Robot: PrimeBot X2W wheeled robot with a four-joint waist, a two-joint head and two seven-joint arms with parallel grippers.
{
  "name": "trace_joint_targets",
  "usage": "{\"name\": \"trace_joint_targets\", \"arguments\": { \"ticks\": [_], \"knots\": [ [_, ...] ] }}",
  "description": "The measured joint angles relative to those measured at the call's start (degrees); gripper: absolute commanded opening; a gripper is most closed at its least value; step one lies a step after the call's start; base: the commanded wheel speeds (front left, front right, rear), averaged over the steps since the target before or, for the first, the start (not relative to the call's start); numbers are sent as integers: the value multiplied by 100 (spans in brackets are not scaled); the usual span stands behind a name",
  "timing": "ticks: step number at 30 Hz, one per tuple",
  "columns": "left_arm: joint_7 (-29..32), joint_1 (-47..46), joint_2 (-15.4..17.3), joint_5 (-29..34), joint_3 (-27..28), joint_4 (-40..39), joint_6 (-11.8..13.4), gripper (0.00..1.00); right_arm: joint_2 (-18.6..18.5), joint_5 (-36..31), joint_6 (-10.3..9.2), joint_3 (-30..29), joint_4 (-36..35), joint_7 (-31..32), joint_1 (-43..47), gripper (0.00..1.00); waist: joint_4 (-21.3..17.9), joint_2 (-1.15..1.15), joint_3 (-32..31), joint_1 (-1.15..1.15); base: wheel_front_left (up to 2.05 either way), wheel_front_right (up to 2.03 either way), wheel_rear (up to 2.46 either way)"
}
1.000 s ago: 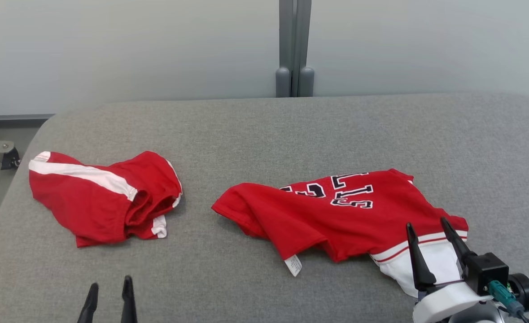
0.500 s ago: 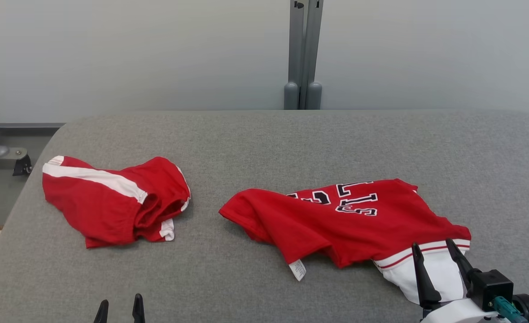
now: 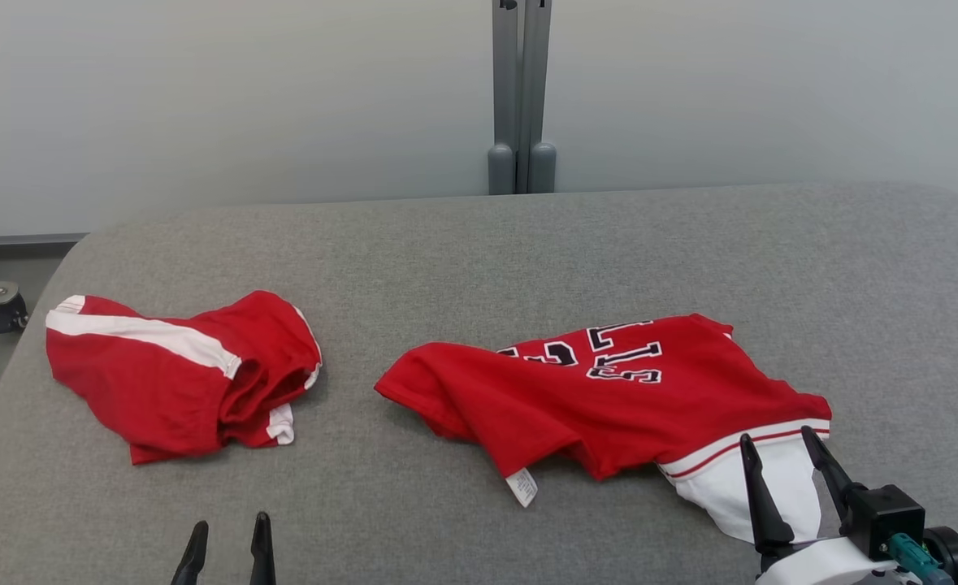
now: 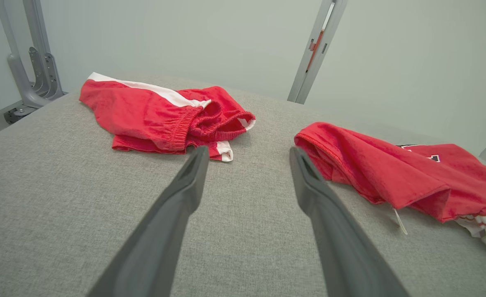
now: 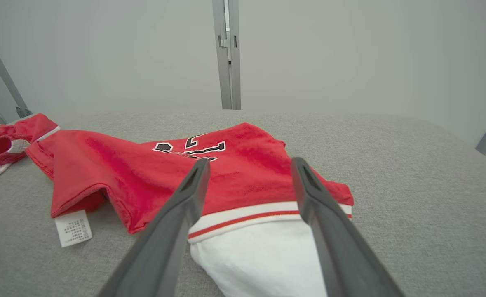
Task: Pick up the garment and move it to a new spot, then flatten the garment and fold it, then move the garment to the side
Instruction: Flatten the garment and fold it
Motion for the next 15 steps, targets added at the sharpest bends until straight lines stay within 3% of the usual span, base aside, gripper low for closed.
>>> {"name": "trace_joint_targets", "arguments": {
  "ticks": [6,10,15],
  "knots": [
    [0,-260,7,-27,-168,-291,0,100,0,-9,0,40,-86,0,-145,100,-146,0,68,0,0,0,0],
    [-2,-547,-8,-415,-923,-276,0,100,1,-32,0,123,-120,0,-271,100,-301,0,135,0,0,0,0],
    [116,-1040,87,-805,-1874,733,-3,100,-1,-40,0,274,-174,-1,-431,100,-570,0,250,0,0,0,0]
  ]
}}
